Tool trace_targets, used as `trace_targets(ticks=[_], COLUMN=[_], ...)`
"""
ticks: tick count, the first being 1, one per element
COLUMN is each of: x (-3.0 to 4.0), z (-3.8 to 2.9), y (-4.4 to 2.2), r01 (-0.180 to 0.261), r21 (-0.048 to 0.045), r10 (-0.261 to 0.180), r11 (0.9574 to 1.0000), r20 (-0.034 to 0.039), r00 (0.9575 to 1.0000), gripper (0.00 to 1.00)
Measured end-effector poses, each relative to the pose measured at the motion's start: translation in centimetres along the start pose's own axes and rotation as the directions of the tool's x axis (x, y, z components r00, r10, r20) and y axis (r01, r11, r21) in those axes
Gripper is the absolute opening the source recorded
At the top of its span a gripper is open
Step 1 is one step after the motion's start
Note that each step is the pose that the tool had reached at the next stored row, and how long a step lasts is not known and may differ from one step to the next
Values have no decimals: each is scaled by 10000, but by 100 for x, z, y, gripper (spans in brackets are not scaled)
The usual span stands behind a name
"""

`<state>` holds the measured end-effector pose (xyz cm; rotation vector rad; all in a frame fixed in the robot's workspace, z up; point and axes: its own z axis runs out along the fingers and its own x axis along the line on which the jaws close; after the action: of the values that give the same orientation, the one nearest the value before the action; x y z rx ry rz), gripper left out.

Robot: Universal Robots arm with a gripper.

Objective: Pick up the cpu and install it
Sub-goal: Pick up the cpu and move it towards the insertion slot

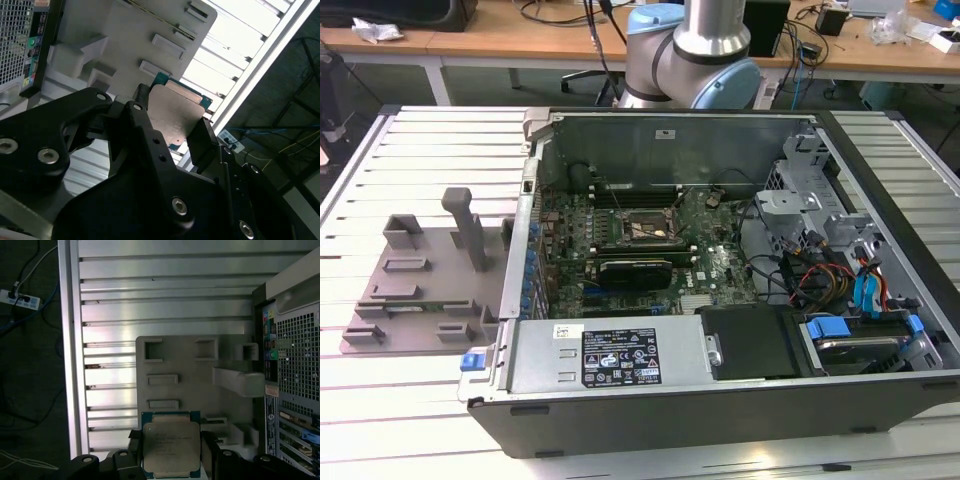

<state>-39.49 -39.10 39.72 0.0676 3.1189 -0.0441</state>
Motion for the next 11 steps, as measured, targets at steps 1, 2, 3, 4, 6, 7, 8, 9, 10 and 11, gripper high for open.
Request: trace_targets(ticks=[1,2,3,4,6,7,8,9,10,11], x=[-1,-1,-1,-2,-2,-3,-3,-4,-4,-5], z=[-18,-37,-53,-77,-106,-123,-141,-160,-177,-197], y=[0,-1,-1,-2,-3,-3,-4,-4,-5,-6], r01=[0,1,0,0,0,0,0,0,0,0], r21=[0,0,0,0,0,0,0,0,0,0], r10=[0,-1,0,0,0,0,0,0,0,0], r11=[10000,10000,10000,10000,10000,10000,10000,10000,10000,10000], r20=[0,-1,0,0,0,-1,-1,-1,0,0], r00=[10000,10000,10000,10000,10000,10000,10000,10000,10000,10000], gripper=[55,55,55,55,55,55,55,55,55,55])
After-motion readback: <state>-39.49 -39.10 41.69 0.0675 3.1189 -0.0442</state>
